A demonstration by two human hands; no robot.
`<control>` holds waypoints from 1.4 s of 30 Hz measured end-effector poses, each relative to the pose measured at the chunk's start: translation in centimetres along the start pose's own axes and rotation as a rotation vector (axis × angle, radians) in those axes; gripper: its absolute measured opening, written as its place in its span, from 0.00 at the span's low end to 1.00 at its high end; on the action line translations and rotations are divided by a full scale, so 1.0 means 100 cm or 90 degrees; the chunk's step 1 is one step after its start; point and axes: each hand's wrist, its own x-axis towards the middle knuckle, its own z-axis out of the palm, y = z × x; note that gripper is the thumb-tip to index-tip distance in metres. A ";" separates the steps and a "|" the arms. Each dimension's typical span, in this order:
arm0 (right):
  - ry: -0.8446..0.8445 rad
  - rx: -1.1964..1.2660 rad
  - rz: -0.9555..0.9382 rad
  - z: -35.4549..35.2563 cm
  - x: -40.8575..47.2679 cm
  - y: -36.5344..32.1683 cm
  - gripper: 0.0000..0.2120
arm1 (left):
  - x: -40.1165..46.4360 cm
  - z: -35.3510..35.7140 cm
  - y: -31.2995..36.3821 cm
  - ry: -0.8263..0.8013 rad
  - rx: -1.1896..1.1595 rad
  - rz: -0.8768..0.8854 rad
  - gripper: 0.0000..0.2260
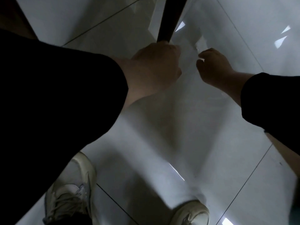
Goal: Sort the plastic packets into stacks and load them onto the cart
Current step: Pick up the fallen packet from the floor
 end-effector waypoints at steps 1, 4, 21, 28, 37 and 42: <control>0.027 0.020 0.002 -0.003 -0.005 -0.005 0.18 | -0.004 0.000 0.000 -0.003 -0.003 0.001 0.18; 0.095 0.128 0.039 -0.015 -0.022 -0.021 0.13 | -0.016 -0.005 0.002 -0.009 -0.002 0.002 0.19; 0.125 0.566 0.134 -0.102 -0.130 -0.094 0.09 | -0.074 -0.071 0.033 -0.023 -0.119 -0.061 0.28; 0.129 0.713 0.145 -0.156 -0.197 -0.126 0.13 | -0.120 -0.103 0.049 -0.013 -0.286 -0.078 0.10; 0.126 0.767 0.118 -0.238 -0.259 -0.176 0.09 | -0.190 -0.202 0.061 0.085 -0.373 -0.002 0.09; 0.179 0.774 0.058 -0.297 -0.293 -0.208 0.07 | -0.235 -0.273 0.079 0.176 -0.406 0.031 0.03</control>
